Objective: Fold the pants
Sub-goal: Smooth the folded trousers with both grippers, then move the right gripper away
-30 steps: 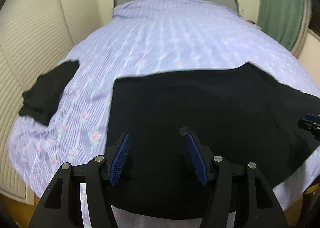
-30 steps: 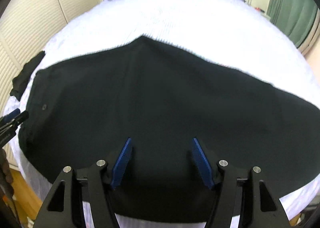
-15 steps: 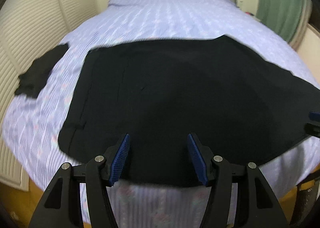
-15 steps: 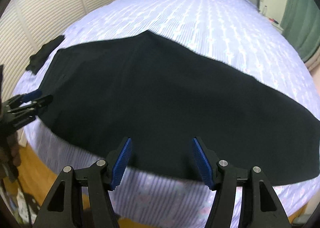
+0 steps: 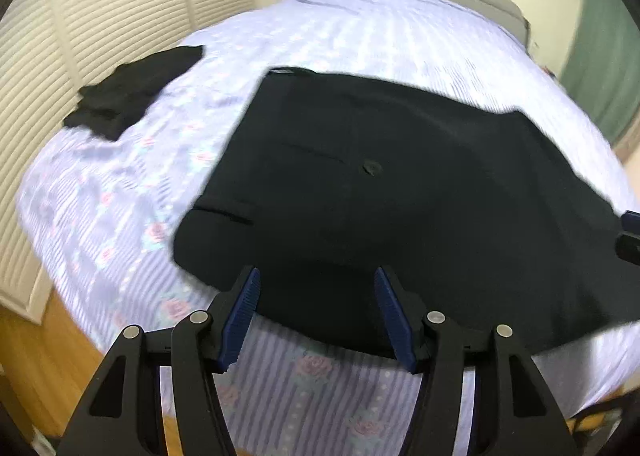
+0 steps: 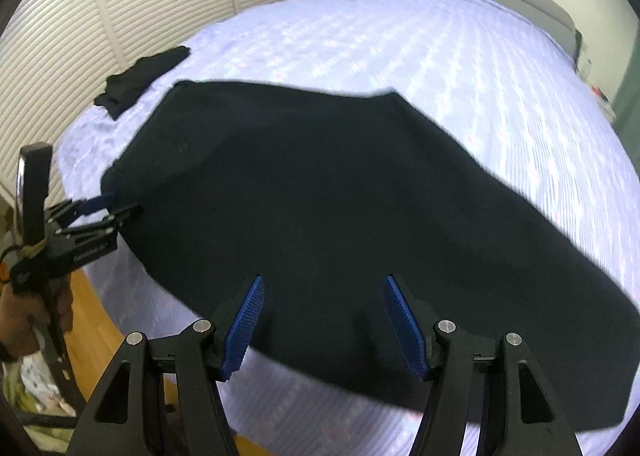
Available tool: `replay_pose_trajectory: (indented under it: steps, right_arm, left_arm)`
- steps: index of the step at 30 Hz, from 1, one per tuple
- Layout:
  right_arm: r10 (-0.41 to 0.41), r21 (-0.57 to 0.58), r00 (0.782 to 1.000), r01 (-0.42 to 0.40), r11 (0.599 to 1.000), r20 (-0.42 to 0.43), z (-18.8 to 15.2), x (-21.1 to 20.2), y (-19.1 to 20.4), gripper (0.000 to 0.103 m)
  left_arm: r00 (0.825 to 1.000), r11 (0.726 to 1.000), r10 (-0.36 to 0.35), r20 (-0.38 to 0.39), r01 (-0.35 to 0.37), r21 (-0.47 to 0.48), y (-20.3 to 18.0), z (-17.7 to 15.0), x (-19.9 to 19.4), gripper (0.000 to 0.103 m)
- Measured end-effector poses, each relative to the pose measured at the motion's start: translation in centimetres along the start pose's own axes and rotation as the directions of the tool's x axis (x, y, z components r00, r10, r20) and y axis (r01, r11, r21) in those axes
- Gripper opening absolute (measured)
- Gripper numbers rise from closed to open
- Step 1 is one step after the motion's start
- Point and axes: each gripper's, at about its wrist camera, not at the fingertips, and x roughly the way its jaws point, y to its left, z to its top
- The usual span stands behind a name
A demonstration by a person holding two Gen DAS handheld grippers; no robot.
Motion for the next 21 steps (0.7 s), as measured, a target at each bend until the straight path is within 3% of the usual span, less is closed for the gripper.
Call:
replay_pose_trajectory:
  steps: [6,9,11,13,17,20,21]
  right_arm:
    - [0.093,-0.147,0.995,-0.087,0.985,0.032,6.4,0.1,1.5,0.063]
    - [0.19,-0.227,0.982,-0.181,0.957,0.02,10.3,1.5,2.7,0.063]
    - [0.265,-0.316,0.964,-0.255,0.914,-0.012,13.7,3.2,4.2,0.063]
    - [0.31,-0.401,0.949,-0.305,0.864,-0.054,16.1,4.7,5.6,0.063]
    - [0.361,-0.605,0.911,-0.404,0.686,-0.2,21.1,9.0,10.5,0.063]
    - [0.376,-0.67,0.868,-0.491,0.556,-0.324,23.9,12.1,13.7,0.063]
    - [0.375,-0.675,0.857,-0.511,0.532,-0.353,24.1,12.6,14.3,0.063]
  left_arm:
    - [0.999,0.994,0.035,0.004,-0.035,-0.107,2.2,1.0,-1.6,0.06]
    - [0.995,0.983,0.1,0.011,-0.097,-0.159,3.7,1.2,-1.2,0.068]
    - [0.994,0.969,0.113,-0.005,-0.111,-0.222,4.9,1.4,-0.6,0.068]
    - [0.992,0.945,0.126,-0.019,-0.126,-0.3,5.8,1.9,-0.1,0.068]
    - [0.989,0.909,0.144,-0.045,-0.15,-0.388,6.1,2.2,0.0,0.068]
    - [0.986,0.864,0.135,-0.102,-0.168,-0.475,6.3,2.6,1.2,0.068]
    - [0.984,0.845,0.132,-0.119,-0.175,-0.506,6.3,2.3,1.4,0.068]
